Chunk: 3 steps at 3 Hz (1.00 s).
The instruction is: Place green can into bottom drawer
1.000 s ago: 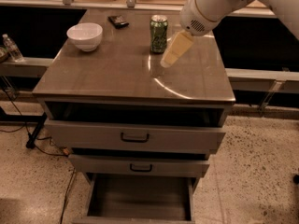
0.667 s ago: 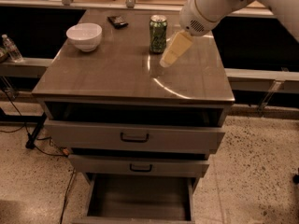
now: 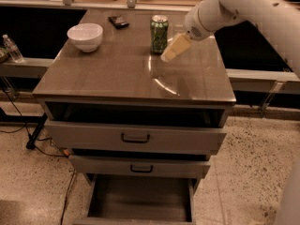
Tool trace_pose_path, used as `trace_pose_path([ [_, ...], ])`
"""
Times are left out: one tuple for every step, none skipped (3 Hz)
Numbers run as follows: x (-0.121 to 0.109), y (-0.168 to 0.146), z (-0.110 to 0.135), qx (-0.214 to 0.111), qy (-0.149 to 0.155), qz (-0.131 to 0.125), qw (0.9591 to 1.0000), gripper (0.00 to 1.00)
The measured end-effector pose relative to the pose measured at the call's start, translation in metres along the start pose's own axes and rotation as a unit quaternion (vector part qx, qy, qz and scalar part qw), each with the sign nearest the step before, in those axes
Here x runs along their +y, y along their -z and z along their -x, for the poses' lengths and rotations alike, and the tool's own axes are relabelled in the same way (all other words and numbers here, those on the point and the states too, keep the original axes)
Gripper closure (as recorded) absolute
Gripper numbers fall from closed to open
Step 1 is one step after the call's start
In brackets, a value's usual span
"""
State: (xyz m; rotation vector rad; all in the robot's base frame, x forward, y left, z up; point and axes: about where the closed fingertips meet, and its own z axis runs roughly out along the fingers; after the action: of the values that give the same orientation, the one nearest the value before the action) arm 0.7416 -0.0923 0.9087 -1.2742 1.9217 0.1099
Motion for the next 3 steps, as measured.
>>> trace_pose_path([
  [-0.013, -0.021, -0.004, -0.023, -0.025, -0.009, 0.9994, 0.0],
  [-0.013, -0.049, 0.013, -0.057, -0.042, 0.0, 0.9975, 0.0],
  [-0.011, -0.074, 0.031, -0.088, -0.06, 0.009, 0.9943, 0.14],
])
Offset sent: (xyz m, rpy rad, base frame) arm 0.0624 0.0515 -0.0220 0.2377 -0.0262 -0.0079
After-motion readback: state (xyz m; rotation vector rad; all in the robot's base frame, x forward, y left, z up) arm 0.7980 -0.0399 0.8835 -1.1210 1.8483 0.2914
